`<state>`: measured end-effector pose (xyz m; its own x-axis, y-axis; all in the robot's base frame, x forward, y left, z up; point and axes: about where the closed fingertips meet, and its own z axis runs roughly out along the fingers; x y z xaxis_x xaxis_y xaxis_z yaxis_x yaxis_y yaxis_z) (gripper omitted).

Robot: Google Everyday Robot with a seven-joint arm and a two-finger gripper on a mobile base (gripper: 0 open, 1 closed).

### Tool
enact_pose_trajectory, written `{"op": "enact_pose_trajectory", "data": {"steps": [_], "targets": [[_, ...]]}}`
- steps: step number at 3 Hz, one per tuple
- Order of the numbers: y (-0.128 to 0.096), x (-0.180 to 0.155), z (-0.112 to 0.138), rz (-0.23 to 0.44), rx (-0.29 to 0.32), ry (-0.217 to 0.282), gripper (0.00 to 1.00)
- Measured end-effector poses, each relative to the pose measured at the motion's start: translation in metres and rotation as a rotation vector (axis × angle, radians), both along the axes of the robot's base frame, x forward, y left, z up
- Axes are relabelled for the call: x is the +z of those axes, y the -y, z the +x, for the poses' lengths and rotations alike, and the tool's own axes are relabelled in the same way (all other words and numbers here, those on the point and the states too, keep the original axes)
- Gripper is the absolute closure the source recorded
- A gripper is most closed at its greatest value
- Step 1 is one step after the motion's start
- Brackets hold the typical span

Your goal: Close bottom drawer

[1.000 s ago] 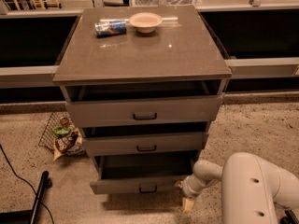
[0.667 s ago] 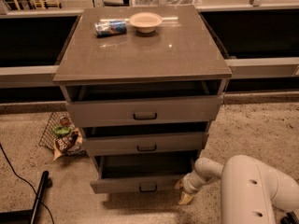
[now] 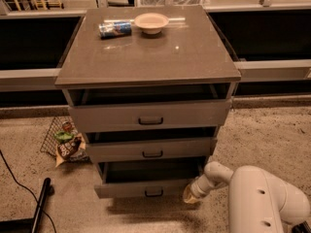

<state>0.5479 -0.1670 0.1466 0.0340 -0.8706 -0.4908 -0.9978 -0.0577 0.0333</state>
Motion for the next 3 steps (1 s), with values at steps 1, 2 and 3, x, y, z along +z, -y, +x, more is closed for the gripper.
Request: {"op": "enact_pose_trajectory", "data": {"steps": [1,2,3], "targets": [[0.0,0.0,0.0,0.0,0.0,0.0,0.39],[0.0,0.0,0.0,0.0,0.0,0.0,0.08],[-0.0001,-0.0001,-0.0001,0.0,0.0,0.0,0.0]]}}
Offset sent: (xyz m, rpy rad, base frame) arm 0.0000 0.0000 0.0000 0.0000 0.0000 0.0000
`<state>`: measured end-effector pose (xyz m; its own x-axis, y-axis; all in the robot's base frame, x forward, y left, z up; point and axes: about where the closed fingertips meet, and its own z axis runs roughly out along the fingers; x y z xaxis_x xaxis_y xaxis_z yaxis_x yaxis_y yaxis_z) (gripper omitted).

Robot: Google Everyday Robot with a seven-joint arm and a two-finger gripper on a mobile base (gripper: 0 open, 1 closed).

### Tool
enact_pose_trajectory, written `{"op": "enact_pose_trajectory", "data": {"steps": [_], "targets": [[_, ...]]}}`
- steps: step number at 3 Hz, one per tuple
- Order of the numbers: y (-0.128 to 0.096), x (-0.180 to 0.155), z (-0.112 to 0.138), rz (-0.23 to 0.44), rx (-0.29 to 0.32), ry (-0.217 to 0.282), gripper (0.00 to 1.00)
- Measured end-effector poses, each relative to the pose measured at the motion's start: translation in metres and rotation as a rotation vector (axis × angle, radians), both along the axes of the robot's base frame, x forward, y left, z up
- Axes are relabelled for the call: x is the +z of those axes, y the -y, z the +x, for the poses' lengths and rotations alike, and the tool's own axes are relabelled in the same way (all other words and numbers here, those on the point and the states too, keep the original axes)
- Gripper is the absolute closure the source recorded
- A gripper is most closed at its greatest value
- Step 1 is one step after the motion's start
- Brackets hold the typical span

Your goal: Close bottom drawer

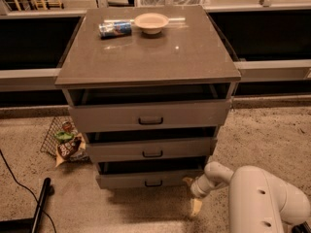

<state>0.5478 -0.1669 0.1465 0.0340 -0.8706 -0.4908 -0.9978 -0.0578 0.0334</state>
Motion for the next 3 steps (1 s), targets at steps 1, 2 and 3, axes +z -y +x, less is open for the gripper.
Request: {"op": "enact_pose_trajectory", "data": {"steps": [1,2,3], "targets": [[0.0,0.0,0.0,0.0,0.0,0.001,0.0],[0.003,0.006,0.009,0.006,-0.009,0.034,0.0],[0.01,0.013,0.026,0.015,-0.036,0.076,0.0]]}}
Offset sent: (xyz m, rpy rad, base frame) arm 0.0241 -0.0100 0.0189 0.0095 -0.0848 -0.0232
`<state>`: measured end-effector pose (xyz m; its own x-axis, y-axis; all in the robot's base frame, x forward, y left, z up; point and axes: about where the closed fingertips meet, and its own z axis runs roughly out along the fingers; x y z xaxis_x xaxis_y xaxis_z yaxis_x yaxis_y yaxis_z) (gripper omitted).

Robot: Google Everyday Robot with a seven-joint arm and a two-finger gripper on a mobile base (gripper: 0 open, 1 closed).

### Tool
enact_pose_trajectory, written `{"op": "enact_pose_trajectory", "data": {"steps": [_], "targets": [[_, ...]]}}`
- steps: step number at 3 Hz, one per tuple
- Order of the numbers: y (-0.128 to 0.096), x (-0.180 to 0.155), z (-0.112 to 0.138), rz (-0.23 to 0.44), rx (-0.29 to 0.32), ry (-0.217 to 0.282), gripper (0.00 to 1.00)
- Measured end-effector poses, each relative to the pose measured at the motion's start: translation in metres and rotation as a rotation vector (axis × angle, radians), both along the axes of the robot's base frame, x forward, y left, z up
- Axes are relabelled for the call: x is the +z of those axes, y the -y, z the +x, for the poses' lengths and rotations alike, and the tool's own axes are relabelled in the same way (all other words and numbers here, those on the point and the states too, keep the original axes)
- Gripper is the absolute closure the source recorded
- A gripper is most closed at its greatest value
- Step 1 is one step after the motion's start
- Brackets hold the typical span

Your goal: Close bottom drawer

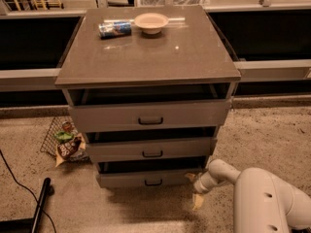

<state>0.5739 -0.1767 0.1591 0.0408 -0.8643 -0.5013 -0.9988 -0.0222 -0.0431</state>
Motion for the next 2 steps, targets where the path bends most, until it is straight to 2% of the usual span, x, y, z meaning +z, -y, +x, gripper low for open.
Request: {"op": "enact_pose_trajectory", "data": {"steps": [1,2], "targets": [[0.008,0.004,0.018,0.012,-0.029,0.033,0.0],[0.013,0.001,0.03,0.02,-0.048,0.036,0.0]]}}
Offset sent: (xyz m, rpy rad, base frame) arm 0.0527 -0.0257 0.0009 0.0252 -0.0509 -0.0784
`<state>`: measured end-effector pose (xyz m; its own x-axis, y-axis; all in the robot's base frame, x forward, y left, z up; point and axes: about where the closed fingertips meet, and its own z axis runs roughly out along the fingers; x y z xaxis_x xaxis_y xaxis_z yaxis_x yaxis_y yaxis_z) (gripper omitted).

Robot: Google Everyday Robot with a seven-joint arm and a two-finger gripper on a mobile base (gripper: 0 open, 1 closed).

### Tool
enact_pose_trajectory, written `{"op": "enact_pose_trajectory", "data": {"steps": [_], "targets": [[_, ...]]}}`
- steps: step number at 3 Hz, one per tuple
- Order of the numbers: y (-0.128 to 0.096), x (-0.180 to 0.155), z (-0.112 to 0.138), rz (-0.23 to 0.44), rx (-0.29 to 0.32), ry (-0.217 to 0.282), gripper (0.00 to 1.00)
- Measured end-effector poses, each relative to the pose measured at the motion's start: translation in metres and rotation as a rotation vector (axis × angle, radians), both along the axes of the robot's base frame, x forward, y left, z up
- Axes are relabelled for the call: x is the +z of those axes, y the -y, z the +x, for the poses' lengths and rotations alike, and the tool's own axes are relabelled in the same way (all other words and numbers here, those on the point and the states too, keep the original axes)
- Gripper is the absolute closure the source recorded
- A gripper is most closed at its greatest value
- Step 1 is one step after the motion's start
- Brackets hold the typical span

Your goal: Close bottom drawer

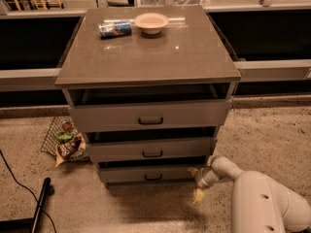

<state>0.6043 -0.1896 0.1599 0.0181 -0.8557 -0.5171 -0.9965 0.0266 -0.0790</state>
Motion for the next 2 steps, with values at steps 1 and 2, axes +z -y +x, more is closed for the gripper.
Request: {"op": "enact_pose_trajectory", "data": {"steps": [1,2], "targets": [[-0.004,0.01,-0.006,0.036,0.041,-0.001,0.0],[-0.016,0.036,-0.032,0.077,0.149,-0.007,0.0]]}}
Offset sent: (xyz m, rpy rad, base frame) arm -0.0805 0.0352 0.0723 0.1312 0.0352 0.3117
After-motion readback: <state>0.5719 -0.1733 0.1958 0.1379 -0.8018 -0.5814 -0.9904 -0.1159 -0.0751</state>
